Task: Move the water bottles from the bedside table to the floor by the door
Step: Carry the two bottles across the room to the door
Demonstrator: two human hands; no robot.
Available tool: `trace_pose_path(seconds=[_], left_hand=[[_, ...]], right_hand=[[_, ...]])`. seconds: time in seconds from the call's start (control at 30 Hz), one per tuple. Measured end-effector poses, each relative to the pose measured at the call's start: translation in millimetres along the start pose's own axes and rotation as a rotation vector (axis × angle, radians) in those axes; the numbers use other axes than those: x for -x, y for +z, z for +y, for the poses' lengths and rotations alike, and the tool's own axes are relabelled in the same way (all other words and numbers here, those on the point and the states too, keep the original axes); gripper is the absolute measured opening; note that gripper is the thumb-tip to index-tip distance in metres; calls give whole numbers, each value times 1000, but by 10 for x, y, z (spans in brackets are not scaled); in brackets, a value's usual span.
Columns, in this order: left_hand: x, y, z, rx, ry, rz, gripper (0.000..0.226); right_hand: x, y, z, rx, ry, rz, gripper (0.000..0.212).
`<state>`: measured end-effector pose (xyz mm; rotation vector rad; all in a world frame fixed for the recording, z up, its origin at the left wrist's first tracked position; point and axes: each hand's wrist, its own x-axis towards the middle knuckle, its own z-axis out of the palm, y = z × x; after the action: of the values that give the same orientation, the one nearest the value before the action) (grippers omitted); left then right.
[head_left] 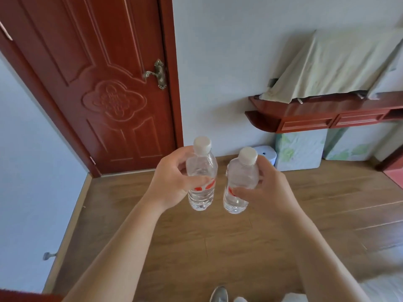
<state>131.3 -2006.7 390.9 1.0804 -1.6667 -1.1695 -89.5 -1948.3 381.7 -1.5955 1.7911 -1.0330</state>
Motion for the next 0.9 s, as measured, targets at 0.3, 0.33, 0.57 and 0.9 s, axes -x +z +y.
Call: trace_pose_path(seconds=[0.3, 0.33, 0.57, 0.9], left_hand=[[-1655, 110, -85, -25, 0, 15, 57], [-1815, 101, -104, -21, -4, 17, 57], [-3017, -14, -433, -1, -25, 14, 59], [-4737, -58, -847, 41, -48, -34, 60]], right_hand=[[-1741, -213, 228, -16, 0, -43, 67], [-1914, -220, 242, -16, 4, -46, 66], [-3151, -106, 445, 8, 38, -44, 67], [-4683, -98, 647, 47, 79, -3, 60]])
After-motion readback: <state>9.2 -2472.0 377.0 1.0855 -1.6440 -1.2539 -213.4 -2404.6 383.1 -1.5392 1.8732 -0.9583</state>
